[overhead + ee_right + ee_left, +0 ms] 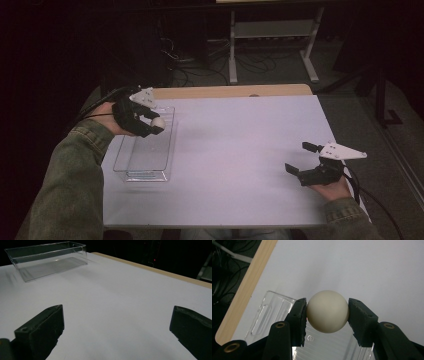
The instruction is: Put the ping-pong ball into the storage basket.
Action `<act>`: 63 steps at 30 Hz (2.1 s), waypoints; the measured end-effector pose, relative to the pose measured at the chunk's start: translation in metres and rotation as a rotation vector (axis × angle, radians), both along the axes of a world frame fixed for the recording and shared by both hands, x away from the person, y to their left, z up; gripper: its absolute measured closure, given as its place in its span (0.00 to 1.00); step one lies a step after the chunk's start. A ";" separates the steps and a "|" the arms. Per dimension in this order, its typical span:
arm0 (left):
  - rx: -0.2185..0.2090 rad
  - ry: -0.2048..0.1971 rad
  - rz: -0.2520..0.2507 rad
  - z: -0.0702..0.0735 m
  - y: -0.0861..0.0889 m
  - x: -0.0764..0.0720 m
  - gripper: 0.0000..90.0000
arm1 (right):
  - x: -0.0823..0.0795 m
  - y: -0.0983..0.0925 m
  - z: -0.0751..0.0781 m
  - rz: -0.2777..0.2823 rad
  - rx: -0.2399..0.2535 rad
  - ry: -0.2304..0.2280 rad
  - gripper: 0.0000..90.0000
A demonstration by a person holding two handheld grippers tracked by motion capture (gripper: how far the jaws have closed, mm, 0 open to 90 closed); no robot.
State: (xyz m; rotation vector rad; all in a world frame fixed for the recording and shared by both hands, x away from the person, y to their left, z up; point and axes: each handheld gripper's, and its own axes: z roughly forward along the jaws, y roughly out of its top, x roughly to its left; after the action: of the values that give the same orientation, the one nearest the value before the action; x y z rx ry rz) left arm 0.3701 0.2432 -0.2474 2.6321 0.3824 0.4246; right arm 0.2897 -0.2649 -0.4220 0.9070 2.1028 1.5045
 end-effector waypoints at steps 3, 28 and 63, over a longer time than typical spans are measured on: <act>0.007 0.007 0.002 -0.001 0.004 0.000 0.56 | 0.000 0.000 0.000 -0.001 -0.002 0.000 0.00; 0.111 0.070 -0.001 -0.006 0.018 -0.004 0.56 | 0.000 0.001 -0.002 0.003 -0.009 0.010 0.00; 0.192 0.176 -0.060 -0.045 0.012 0.001 0.56 | 0.001 0.001 -0.003 -0.001 -0.009 0.018 0.00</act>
State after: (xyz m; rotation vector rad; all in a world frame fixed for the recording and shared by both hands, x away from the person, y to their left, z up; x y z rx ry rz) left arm 0.3713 0.2548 -0.2919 2.8706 0.3311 0.2193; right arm 0.2902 -0.2637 -0.4249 0.9223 2.1196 1.4903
